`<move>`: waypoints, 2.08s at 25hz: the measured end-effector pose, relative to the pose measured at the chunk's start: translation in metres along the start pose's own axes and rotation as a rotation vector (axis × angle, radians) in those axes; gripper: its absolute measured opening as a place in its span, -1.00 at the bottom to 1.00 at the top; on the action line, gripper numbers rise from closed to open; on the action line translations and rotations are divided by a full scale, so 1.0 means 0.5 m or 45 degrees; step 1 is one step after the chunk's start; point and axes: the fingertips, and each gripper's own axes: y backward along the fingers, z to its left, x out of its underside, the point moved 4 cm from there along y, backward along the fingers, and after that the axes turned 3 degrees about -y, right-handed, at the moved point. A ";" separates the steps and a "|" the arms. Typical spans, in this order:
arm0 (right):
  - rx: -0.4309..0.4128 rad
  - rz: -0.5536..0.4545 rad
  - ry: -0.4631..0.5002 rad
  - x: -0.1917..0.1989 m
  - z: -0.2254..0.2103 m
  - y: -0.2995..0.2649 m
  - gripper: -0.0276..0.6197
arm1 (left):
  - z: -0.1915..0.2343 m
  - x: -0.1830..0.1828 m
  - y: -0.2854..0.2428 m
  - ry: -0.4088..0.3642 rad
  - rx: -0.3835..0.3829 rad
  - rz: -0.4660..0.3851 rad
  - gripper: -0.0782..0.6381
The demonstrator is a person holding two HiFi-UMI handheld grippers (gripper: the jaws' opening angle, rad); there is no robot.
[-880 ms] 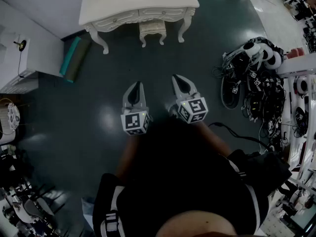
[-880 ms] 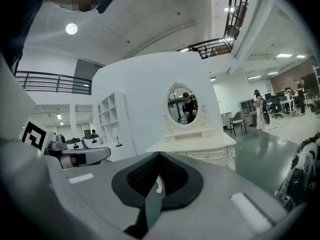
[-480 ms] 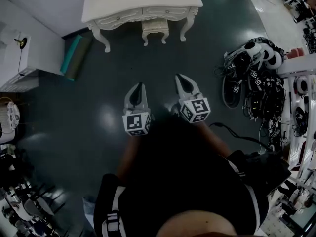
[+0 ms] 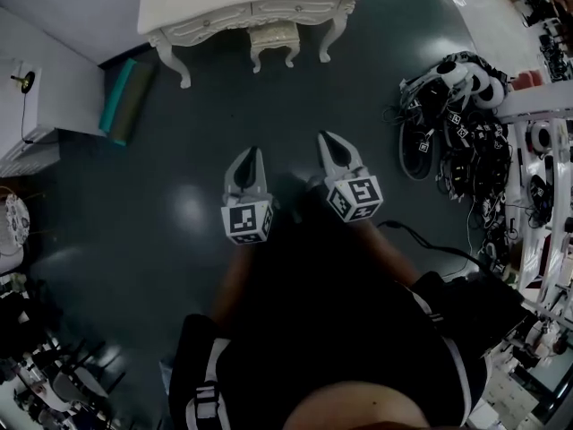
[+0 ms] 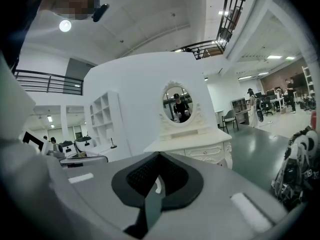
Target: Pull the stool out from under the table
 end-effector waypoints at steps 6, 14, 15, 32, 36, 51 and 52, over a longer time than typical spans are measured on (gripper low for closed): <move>0.011 0.007 0.003 0.001 -0.012 -0.024 -0.92 | 0.021 0.016 -0.027 0.032 -0.012 0.020 -0.76; -0.018 -0.037 0.008 -0.043 -0.075 -0.135 -0.92 | 0.040 -0.050 -0.142 -0.010 -0.015 -0.071 -0.76; -0.023 -0.045 0.005 -0.053 -0.082 -0.155 -0.92 | 0.047 -0.054 -0.162 -0.019 -0.017 -0.064 -0.76; -0.086 -0.018 0.016 -0.131 -0.251 -0.348 -0.92 | 0.051 -0.096 -0.454 -0.036 -0.038 -0.023 -0.76; -0.087 0.010 -0.008 -0.124 -0.272 -0.380 -0.92 | 0.064 -0.092 -0.491 -0.047 -0.051 -0.015 -0.76; 0.008 -0.016 -0.095 -0.148 -0.327 -0.602 -0.92 | 0.204 -0.090 -0.707 -0.002 0.036 0.017 -0.76; 0.011 -0.013 -0.106 -0.145 -0.333 -0.618 -0.92 | 0.212 -0.086 -0.723 0.007 0.041 0.018 -0.76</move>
